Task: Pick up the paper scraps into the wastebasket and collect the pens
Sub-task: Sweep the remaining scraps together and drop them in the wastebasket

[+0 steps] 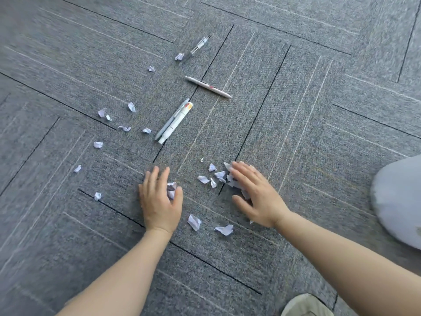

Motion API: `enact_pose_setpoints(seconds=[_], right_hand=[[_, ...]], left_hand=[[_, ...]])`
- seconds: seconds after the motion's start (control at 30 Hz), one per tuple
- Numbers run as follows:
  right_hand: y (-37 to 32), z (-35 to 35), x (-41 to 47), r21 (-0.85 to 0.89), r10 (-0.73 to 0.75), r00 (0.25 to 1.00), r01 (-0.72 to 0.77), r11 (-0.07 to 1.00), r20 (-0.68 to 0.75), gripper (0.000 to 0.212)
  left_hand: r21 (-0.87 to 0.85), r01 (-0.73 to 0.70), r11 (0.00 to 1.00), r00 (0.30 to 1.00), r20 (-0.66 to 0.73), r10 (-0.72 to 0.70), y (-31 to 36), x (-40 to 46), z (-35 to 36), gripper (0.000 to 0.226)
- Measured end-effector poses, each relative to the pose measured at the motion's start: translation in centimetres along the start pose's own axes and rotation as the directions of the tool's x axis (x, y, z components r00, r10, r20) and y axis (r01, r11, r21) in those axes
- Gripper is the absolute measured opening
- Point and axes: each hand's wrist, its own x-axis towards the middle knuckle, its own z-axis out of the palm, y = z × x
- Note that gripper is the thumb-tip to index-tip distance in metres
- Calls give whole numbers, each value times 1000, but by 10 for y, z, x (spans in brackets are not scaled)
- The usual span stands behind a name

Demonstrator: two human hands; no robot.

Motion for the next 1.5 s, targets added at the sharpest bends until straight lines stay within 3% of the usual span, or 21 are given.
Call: enact_pose_setpoints(seconds=[0.07,0.17,0.23,0.33,0.43,0.53,0.6,0.7,0.87,1.0,1.1,1.2,1.3,1.37,1.4,1.5], right_hand=[[-9,7,-3,41,-74,997,74,996,10,65],[-2,5,14,1,27,999,-27,1000,-33,68],[4,0,31,-85,33,999,-33,996,4,71],[-1,2,44,-201,-129,980,158,967,151,73],[-13,10,34,-151,-264,931,307,939,251,74],[-16,15,8,-66,-328,901,360,931,284,85],[-12,20,-10,-187,-327,894,393,900,305,97],[-9,30,-18,-357,-235,942,310,881,239,97],[-18,34,21,-431,-178,981,196,881,82,72],[-19,19,46,-460,-296,954,287,840,54,50],[-18,11,57,-438,-323,944,321,840,74,30],[-19,8,59,-403,-259,962,274,873,91,11],[-19,6,53,-404,-123,988,151,902,96,7],[-21,3,47,-390,-19,999,31,920,35,7],[-24,-1,44,-337,46,998,-56,940,-38,4],[-34,-29,41,50,292,912,-290,956,-288,18]], left_hand=[[-119,-148,982,984,84,158,6,-14,2,58],[-158,-324,933,929,135,346,14,-30,4,57],[-96,-278,956,956,74,285,10,-26,2,59],[78,-156,985,986,69,151,0,-13,-1,66],[101,-270,958,945,219,243,-1,-19,-2,76],[48,-468,882,824,384,417,-4,-41,-4,93],[107,-547,830,776,436,455,-12,-52,-1,108],[228,-530,817,815,404,415,-14,-48,4,116],[240,-485,841,856,328,400,5,-11,14,101],[268,-616,741,785,289,548,11,9,13,80],[272,-671,689,741,217,636,21,26,17,48],[277,-728,627,677,150,721,31,42,23,26],[266,-787,556,608,190,771,34,52,24,22],[218,-773,596,633,199,748,38,54,21,26],[173,-732,659,681,174,711,43,53,18,28],[-46,-482,875,875,34,484,76,50,4,27]])
